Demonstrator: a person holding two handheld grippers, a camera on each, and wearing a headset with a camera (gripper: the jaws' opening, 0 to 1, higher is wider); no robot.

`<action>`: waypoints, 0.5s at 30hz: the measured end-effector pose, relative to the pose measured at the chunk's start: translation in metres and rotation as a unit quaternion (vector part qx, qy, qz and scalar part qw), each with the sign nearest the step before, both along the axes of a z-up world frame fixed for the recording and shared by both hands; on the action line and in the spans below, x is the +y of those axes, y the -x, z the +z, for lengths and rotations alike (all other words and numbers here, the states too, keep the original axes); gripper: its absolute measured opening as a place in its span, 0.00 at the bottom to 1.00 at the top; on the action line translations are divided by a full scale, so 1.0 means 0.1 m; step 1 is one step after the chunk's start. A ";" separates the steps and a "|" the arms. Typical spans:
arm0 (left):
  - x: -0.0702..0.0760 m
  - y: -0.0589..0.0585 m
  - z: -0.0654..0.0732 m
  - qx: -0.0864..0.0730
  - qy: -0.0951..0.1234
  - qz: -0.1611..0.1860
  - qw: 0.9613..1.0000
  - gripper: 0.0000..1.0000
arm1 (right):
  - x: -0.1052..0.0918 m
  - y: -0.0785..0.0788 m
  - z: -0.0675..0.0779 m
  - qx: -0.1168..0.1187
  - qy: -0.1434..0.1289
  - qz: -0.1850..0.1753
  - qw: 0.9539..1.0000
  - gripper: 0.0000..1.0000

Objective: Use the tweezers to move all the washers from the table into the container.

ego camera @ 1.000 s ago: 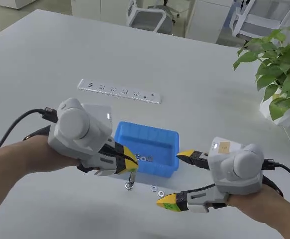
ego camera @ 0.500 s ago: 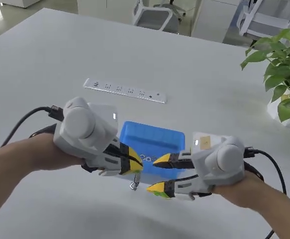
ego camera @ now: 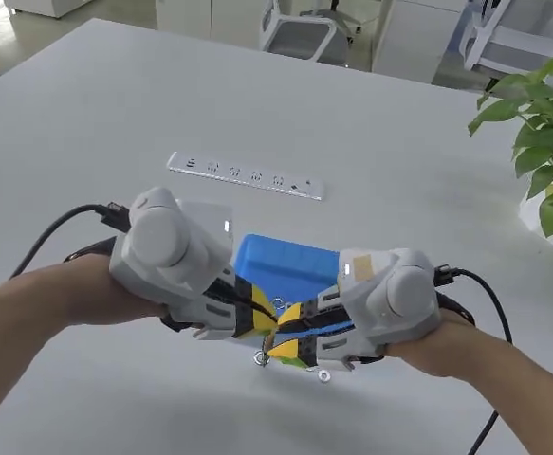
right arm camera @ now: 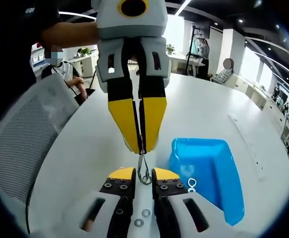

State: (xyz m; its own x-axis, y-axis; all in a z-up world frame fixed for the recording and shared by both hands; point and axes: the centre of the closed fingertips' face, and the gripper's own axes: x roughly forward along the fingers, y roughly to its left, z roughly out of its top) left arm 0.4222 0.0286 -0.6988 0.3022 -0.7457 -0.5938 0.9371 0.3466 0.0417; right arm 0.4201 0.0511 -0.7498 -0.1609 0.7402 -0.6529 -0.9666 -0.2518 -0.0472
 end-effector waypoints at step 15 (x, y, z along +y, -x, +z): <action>-0.01 -0.01 -0.01 0.003 0.000 0.004 1.000 0.05 | -0.01 0.03 -0.06 -0.014 0.019 0.034 0.999 0.08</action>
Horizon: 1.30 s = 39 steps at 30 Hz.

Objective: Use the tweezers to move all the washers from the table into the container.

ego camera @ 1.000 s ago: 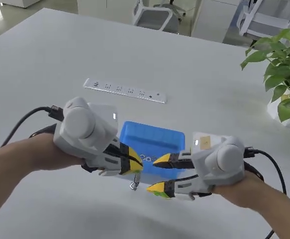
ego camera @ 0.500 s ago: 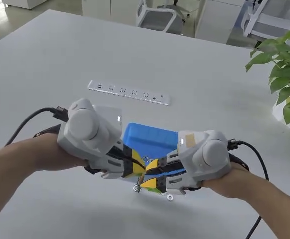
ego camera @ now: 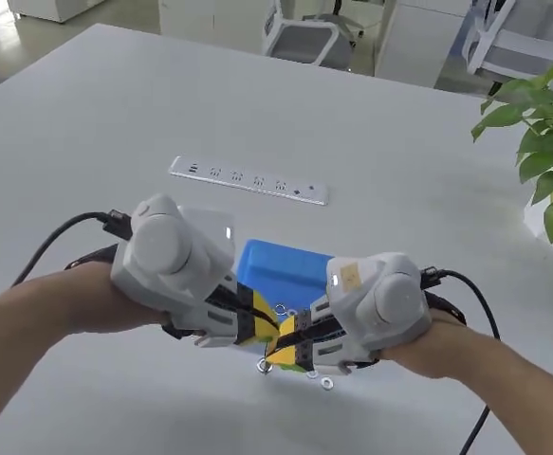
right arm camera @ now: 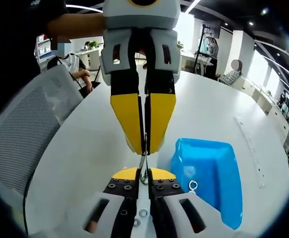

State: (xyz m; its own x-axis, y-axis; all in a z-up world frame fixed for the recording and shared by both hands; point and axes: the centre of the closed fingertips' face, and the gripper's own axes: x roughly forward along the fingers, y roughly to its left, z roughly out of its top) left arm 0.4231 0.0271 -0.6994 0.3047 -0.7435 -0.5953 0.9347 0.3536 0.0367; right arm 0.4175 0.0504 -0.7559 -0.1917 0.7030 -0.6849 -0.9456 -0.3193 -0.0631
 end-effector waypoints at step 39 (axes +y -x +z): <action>0.13 0.06 0.10 -0.008 0.016 0.015 1.000 0.20 | 0.00 0.03 0.16 0.001 -0.006 -0.015 1.000 0.07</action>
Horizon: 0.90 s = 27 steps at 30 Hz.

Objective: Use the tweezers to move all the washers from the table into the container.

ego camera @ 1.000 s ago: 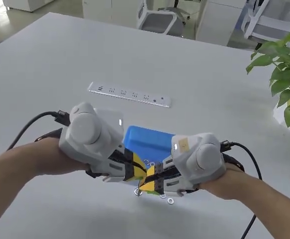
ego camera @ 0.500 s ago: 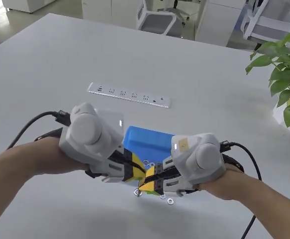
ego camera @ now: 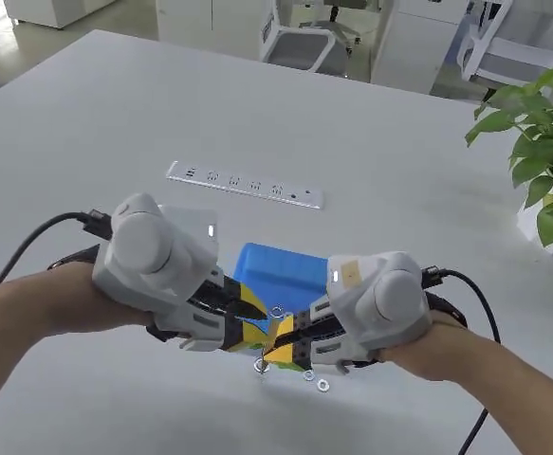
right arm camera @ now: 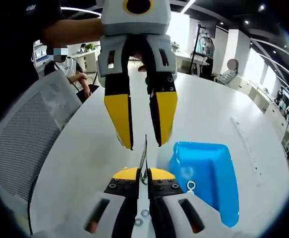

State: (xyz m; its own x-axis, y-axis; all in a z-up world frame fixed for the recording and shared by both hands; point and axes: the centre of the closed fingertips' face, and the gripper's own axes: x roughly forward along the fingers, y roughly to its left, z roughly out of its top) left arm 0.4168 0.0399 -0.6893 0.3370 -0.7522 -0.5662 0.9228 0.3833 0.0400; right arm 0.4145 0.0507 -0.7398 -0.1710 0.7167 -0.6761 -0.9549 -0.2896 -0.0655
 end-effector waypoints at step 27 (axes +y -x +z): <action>0.26 0.30 0.08 0.024 0.056 0.071 0.996 0.85 | -0.03 -0.16 0.72 -0.018 -0.027 0.005 0.999 0.07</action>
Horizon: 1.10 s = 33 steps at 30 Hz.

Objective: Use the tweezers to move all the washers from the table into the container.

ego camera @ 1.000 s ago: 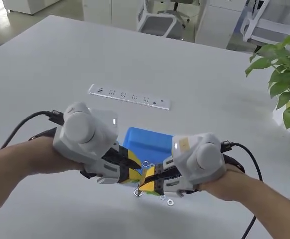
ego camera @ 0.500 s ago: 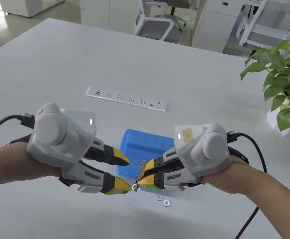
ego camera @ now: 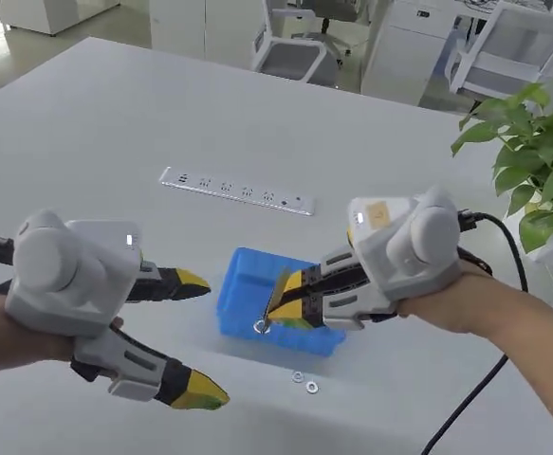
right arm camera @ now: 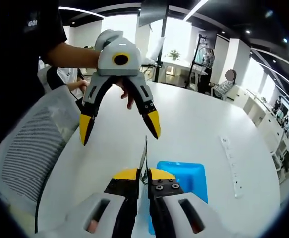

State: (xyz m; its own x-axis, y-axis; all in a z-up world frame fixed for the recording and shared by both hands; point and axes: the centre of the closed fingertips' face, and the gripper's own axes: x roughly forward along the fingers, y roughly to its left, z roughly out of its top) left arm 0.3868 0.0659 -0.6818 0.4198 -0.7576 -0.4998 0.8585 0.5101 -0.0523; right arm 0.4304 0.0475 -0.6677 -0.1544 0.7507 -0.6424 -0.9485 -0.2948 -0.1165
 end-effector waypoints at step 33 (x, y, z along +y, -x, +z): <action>0.05 0.00 0.03 0.008 0.008 0.024 1.000 0.99 | -0.21 -0.79 -0.19 -0.046 0.012 -0.059 0.997 0.07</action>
State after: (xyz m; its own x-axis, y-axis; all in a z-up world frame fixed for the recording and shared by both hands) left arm 0.3865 0.0708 -0.6790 0.4484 -0.7447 -0.4943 0.8316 0.5504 -0.0749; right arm 0.5097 0.0260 -0.6870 -0.0063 0.7446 -0.6675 -0.9623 -0.1859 -0.1983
